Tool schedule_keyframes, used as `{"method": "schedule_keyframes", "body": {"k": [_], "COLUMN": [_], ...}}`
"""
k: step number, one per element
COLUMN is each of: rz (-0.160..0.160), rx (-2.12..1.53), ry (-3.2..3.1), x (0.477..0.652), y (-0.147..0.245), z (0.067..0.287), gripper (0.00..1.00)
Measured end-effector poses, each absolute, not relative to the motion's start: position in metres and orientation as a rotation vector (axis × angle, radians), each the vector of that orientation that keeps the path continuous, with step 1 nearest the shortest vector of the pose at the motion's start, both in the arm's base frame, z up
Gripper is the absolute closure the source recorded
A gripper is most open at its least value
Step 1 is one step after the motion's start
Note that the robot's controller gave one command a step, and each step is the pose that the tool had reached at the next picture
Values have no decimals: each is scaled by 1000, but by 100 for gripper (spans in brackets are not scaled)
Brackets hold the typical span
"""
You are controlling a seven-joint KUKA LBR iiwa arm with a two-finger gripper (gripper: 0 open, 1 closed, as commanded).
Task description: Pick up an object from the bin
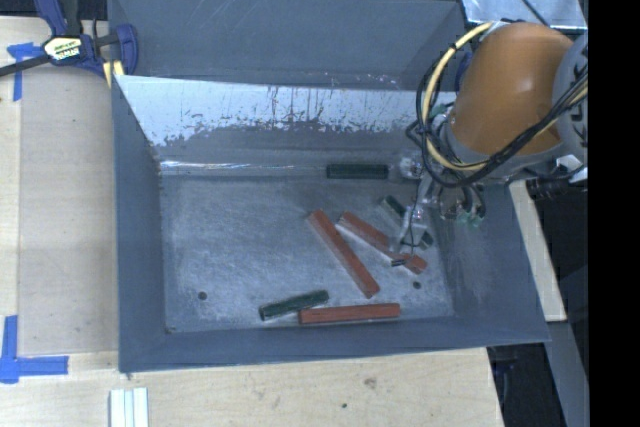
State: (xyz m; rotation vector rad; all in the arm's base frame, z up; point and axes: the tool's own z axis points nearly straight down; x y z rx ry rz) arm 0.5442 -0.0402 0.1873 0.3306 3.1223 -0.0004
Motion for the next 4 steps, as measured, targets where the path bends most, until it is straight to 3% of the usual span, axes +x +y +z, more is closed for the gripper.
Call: {"method": "schedule_keyframes", "body": {"k": [1,2,3,4], "rz": [0,0,0,-1], "rx": [331,322,478,387], "ry": [3122,3117,3101,3112], "x": [544,526,548,498], "y": [-40,-48,-58,-45], "z": [187,134,69,71], "gripper": [0,0,0,100]}}
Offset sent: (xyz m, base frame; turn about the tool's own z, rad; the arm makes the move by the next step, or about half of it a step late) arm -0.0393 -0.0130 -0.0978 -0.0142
